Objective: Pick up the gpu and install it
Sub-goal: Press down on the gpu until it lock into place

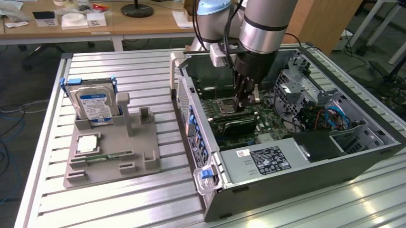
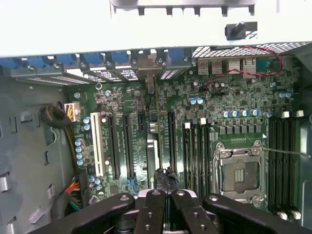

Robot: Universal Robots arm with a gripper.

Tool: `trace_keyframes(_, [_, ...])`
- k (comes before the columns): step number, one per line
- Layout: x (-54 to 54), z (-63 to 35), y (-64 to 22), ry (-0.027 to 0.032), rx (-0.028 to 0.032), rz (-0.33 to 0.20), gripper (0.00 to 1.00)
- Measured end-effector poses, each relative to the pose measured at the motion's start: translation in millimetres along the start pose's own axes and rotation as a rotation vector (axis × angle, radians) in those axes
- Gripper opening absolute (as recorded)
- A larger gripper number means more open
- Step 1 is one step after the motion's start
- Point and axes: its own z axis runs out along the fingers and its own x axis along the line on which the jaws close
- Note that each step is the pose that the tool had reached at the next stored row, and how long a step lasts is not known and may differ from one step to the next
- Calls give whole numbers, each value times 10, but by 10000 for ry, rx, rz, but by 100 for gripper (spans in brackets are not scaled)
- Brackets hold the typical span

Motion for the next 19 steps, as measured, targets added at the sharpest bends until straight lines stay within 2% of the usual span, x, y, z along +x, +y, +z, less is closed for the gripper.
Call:
trace_keyframes(5, [0,-1,0,3,-2,-1,11])
trace_keyframes(6, [0,-2,-6,6,-18,-2,11])
trace_keyframes(9, [-4,1,-52,31,-312,7,11])
trace_keyframes(10, [-6,1,-65,38,-389,9,11])
trace_keyframes(11, [-5,1,-67,40,-406,9,11])
trace_keyframes(15, [-6,-1,-67,41,-408,10,11])
trace_keyframes(19, [-7,-42,-69,43,-442,12,11])
